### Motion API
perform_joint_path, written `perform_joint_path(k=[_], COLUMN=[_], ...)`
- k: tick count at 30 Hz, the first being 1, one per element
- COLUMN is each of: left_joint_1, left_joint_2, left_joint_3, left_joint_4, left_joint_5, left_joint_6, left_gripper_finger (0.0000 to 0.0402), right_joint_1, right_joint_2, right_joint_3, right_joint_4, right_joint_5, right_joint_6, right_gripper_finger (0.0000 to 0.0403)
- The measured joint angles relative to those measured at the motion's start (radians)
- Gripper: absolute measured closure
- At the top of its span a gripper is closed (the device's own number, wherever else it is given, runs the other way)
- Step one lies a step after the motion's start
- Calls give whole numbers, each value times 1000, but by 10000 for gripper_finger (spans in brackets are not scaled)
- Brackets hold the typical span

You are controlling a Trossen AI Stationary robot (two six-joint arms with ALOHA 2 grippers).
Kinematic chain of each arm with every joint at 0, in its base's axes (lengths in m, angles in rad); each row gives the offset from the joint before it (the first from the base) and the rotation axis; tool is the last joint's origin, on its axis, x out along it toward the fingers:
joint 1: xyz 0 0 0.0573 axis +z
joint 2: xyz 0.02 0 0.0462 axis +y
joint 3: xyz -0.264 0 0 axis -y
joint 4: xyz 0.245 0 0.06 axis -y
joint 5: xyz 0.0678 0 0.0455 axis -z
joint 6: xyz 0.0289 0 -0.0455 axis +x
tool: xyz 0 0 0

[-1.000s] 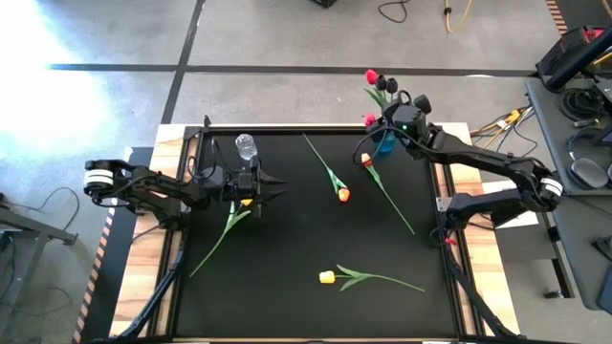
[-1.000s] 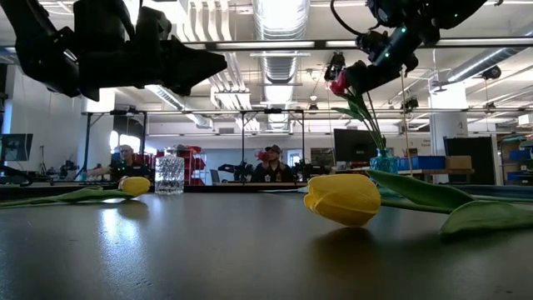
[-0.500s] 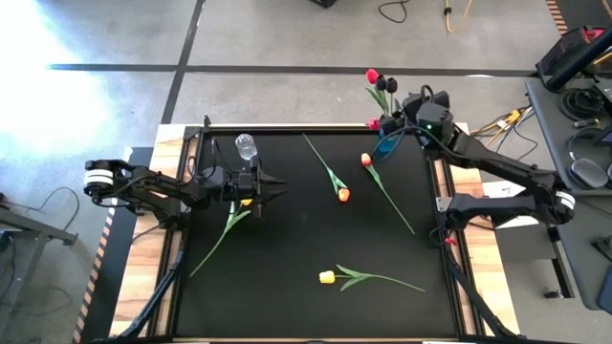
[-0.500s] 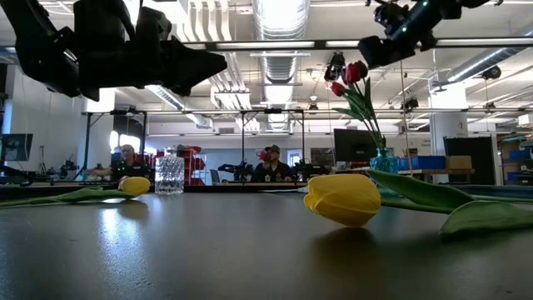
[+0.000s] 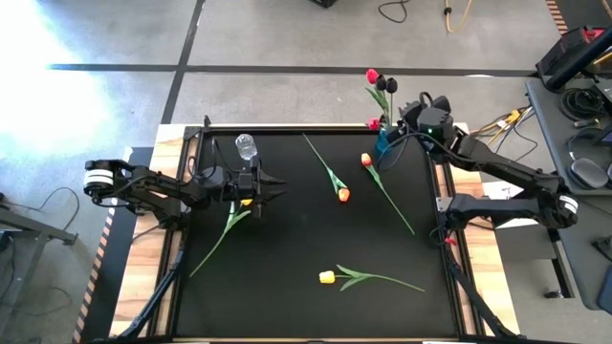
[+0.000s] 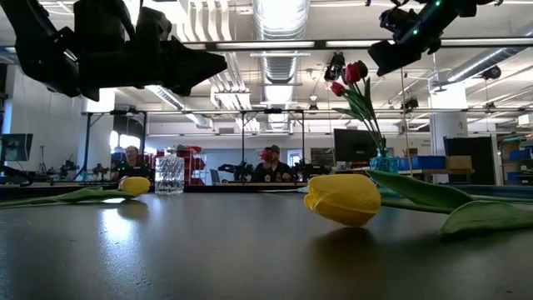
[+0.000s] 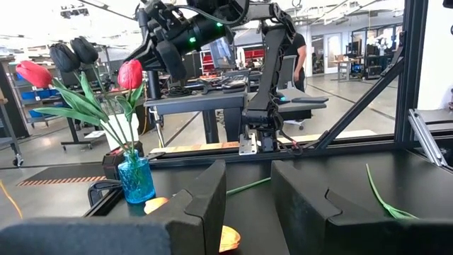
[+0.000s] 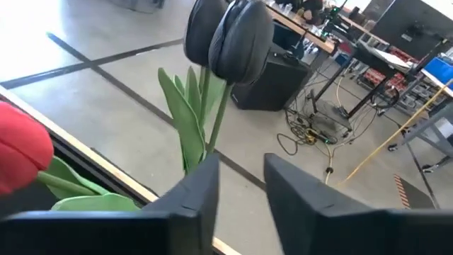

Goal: Sort flowers into vase by color
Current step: Put the black tulip into the blue vase

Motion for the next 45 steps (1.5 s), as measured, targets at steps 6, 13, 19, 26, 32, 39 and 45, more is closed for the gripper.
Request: perform_joint_path(k=[6,13,19,26,32,39,45], left_joint_1=[0,0,0,0,0,0,0], left_joint_2=[0,0,0,0,0,0,0], left_joint_3=[0,0,0,0,0,0,0], left_joint_4=[-7,-8,-8,-15,-15,-15,-15], left_joint_5=[0,0,0,0,0,0,0], left_joint_6=[0,1,11,11,12,12,12], left_gripper_finger=[302,302,302,302,302,302,302], right_joint_1=[-52,-138,-162,-219,-270,-277,-278], right_joint_2=[6,6,6,11,55,158,210], right_joint_3=[-4,-4,-4,-5,-5,-5,-5], right_joint_4=[11,16,39,103,147,209,241], right_joint_5=[-157,-209,-414,-486,-487,-495,-486], right_joint_6=[-7,18,-3,-102,-105,-122,-129], right_gripper_finger=[380,356,267,213,225,266,330])
